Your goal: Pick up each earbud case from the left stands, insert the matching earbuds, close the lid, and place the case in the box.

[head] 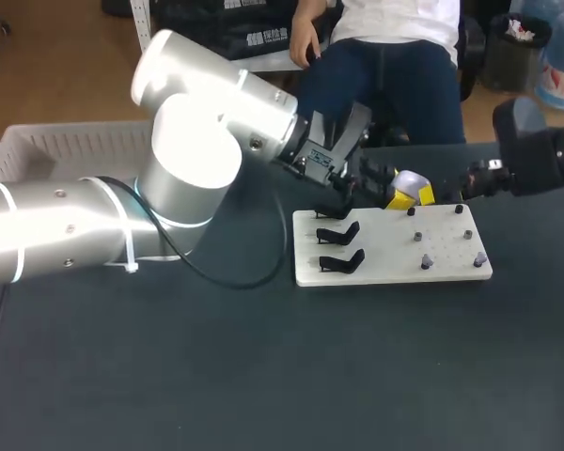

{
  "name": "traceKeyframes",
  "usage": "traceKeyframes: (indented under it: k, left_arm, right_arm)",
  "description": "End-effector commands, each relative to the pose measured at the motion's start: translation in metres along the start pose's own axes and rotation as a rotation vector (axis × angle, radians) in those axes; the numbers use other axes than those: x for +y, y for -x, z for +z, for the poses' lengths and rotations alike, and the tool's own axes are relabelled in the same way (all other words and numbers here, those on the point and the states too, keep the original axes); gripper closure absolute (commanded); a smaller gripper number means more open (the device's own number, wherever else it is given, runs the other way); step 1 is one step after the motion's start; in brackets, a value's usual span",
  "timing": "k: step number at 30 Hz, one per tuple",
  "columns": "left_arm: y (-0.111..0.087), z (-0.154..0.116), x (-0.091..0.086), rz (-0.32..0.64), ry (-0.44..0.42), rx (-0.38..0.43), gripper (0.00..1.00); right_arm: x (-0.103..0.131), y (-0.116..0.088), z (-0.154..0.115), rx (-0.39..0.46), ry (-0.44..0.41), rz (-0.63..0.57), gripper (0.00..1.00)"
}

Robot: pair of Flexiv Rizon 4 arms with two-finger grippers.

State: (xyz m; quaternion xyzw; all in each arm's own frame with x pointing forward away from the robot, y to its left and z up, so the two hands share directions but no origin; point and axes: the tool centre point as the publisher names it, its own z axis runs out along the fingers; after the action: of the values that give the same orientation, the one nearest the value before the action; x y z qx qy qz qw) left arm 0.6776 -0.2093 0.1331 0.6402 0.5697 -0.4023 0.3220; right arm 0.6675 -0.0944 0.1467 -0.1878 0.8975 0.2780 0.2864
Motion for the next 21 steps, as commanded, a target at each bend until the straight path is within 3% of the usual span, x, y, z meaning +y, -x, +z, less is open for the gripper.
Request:
traceKeyframes:
  k: [1, 14, 21]
  left_arm:
    - [-0.001, -0.002, -0.006, 0.006, 0.006, -0.011, 1.0]
    - [-0.01, -0.01, -0.006, 0.0, -0.014, -0.06, 1.0]
    - [-0.026, -0.032, 0.0, -0.015, 0.008, -0.249, 1.0]
  right_arm:
    - [-0.001, 0.002, 0.001, 0.003, -0.001, 0.003, 0.0]
    - [-0.002, 0.013, -0.007, -0.025, -0.046, -0.006, 0.0]
    - [-0.011, 0.012, -0.031, -0.028, -0.169, -0.052, 0.0]
